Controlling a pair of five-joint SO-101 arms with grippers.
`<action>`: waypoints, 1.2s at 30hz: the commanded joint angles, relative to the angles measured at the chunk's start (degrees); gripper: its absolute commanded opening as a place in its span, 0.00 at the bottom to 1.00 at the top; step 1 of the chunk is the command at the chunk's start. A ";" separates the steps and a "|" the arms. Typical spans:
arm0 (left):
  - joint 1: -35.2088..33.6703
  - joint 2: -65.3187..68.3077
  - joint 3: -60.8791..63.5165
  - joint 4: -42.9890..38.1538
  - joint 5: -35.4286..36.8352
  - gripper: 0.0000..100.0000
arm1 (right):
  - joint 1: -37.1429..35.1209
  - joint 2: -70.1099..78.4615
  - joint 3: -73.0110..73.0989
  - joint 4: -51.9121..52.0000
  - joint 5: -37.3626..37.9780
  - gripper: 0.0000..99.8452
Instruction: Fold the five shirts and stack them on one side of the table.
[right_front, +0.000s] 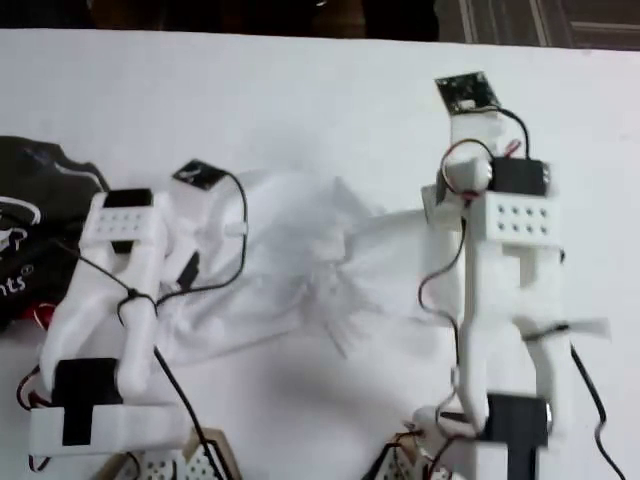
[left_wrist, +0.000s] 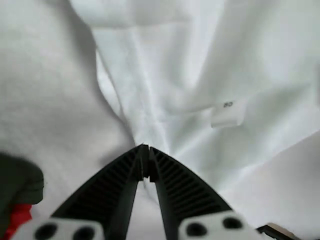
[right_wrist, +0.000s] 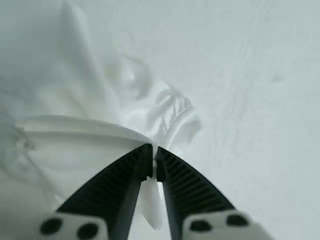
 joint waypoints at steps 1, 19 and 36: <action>-0.79 -0.70 -5.93 4.75 2.29 0.03 | 0.31 -9.89 -1.23 5.93 2.99 0.02; 0.79 -0.26 -8.57 12.92 -14.86 0.24 | 15.87 -53.67 47.12 0.75 24.44 0.02; 6.68 -0.26 -5.14 -6.59 0.79 0.25 | 28.35 -61.85 56.18 -2.42 36.57 0.02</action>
